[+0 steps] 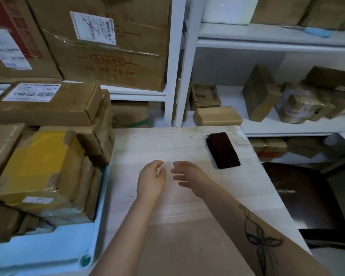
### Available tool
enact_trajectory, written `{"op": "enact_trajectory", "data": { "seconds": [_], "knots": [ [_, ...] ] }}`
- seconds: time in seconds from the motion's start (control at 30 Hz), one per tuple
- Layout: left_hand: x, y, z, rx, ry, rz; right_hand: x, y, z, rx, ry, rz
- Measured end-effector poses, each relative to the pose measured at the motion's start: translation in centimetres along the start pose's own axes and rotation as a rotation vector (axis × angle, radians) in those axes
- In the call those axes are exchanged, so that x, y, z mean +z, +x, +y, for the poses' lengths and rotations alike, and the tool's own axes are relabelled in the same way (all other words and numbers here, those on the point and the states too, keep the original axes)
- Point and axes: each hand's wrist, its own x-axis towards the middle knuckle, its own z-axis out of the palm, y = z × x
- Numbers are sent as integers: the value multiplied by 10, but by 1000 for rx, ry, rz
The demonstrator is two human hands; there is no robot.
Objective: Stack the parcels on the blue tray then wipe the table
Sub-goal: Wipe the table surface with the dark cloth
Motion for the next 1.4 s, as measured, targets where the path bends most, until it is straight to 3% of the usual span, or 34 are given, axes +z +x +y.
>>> {"op": "enact_trajectory", "data": {
  "seconds": [0.1, 0.27, 0.4, 0.47, 0.63, 0.93, 1.13, 1.3, 1.4],
  "knots": [
    [21, 8, -5, -49, -43, -31, -15, 20, 15, 3, -131, 21],
    [54, 26, -22, -75, 54, -61, -51, 67, 34, -144, -596, 100],
    [76, 41, -36, -32, 158, -59, -86, 106, 41, -299, -1054, 248],
    [87, 45, -39, -24, 199, -47, -99, 122, 42, -275, -1162, 347],
    [110, 53, -35, 21, 286, -87, -123, 145, 44, -137, -1144, 424],
    [161, 75, -17, 165, 344, -121, -150, 157, 49, -97, -1281, 545],
    [169, 86, -11, 140, 437, -169, -172, 164, 47, 36, -1188, 462],
    [170, 91, -6, 107, 407, -143, -164, 156, 42, -31, -1222, 435],
    [171, 90, -3, 55, 365, -100, -139, 137, 56, -144, -1245, 283]
  ]
}}
